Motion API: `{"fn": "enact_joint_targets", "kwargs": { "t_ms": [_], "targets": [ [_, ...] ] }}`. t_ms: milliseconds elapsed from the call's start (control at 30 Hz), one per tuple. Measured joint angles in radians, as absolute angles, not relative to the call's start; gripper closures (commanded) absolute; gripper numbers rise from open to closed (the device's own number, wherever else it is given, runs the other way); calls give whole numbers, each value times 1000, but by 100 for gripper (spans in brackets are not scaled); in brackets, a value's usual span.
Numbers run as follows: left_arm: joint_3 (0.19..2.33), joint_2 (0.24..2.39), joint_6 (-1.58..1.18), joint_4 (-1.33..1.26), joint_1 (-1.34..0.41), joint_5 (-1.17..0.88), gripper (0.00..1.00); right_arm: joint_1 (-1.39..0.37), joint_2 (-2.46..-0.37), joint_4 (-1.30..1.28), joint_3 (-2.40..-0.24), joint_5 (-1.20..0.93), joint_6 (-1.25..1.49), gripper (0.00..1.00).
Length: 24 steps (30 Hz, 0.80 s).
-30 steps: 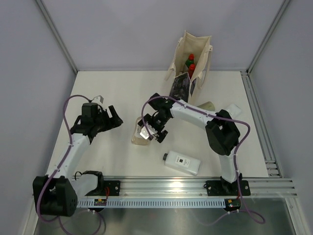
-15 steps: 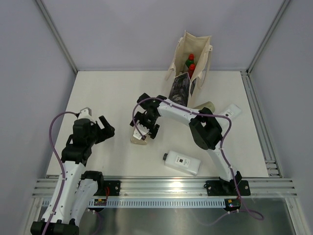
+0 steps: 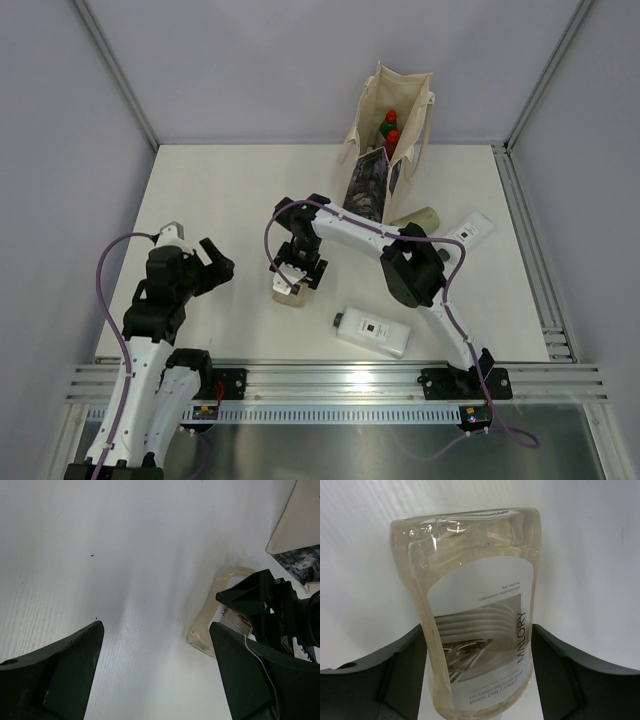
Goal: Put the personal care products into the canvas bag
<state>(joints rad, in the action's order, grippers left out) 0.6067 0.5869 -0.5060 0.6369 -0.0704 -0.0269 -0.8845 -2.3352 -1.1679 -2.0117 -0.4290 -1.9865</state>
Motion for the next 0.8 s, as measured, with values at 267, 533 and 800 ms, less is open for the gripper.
{"fn": "enact_joint_targets", "kwargs": {
  "t_ms": [267, 533, 800],
  "targets": [
    [606, 563, -526, 633, -71, -47, 8, -886, -2288, -1232, -1959, -411, -1946, 11],
    [606, 569, -530, 634, -70, -58, 8, -919, -2286, -1224, -1855, -355, -1809, 1],
    [606, 546, -548, 636, -71, -60, 8, -928, -2281, -1196, -1846, -352, -1728, 39]
  ]
}}
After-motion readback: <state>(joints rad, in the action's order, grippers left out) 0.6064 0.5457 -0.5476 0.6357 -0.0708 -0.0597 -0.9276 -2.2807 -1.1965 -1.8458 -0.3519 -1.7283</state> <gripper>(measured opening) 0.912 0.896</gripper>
